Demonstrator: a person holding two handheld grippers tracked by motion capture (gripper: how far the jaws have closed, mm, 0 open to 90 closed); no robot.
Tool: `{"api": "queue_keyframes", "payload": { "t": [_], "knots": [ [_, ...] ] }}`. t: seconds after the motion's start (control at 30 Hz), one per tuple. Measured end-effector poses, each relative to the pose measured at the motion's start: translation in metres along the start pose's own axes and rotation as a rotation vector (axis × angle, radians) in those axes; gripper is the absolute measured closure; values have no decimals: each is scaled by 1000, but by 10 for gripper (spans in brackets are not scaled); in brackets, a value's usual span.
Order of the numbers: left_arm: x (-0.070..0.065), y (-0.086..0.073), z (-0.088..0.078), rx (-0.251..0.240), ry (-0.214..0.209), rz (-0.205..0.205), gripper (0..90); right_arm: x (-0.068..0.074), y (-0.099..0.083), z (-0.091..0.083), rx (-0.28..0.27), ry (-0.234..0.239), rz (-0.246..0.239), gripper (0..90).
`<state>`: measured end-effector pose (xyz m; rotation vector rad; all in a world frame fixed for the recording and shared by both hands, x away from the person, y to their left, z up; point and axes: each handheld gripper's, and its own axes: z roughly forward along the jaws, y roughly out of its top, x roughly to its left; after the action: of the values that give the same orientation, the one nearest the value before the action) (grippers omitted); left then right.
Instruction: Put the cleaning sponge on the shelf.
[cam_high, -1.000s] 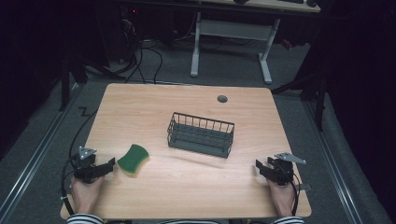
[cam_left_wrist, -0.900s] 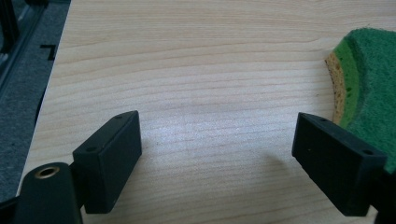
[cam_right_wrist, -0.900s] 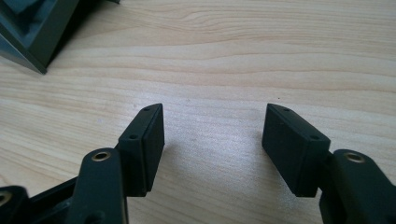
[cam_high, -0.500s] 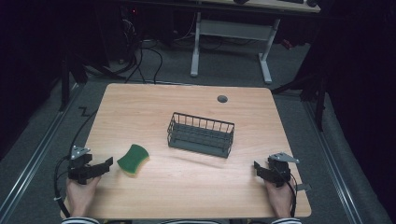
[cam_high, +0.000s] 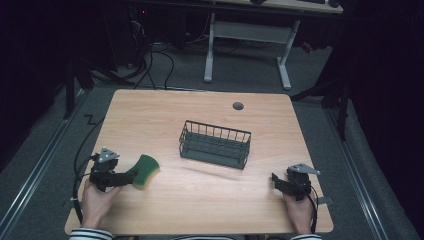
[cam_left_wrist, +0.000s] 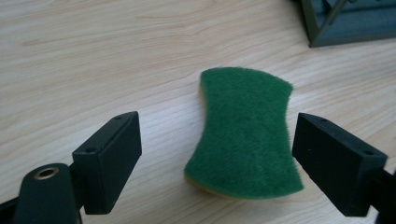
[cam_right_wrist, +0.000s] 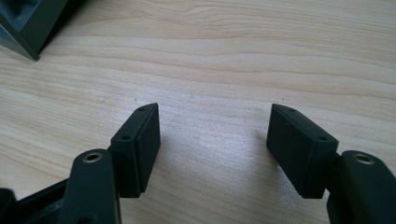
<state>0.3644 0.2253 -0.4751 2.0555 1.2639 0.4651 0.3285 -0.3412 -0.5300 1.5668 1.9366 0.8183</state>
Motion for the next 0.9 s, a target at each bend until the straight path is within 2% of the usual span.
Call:
{"api": "queue_keyframes", "payload": {
  "t": [0.03,0.23,0.4,0.47,0.63,0.83,0.9],
  "knots": [
    [-4,5,2,16,-8,21,163,0,0,0,0,1,0,348],
    [-14,20,15,91,-28,81,159,0,0,0,0,3,0,344],
    [-19,32,31,172,-47,104,150,0,0,0,1,5,-1,339],
    [-21,35,36,199,-32,119,147,0,0,0,1,5,-1,338],
    [-23,44,52,272,-35,123,134,0,0,0,3,6,-2,333],
    [-27,50,66,331,-38,141,102,0,0,0,1,9,5,334],
    [-27,50,71,341,-52,126,100,-1,0,0,2,13,11,335]
  ]
}}
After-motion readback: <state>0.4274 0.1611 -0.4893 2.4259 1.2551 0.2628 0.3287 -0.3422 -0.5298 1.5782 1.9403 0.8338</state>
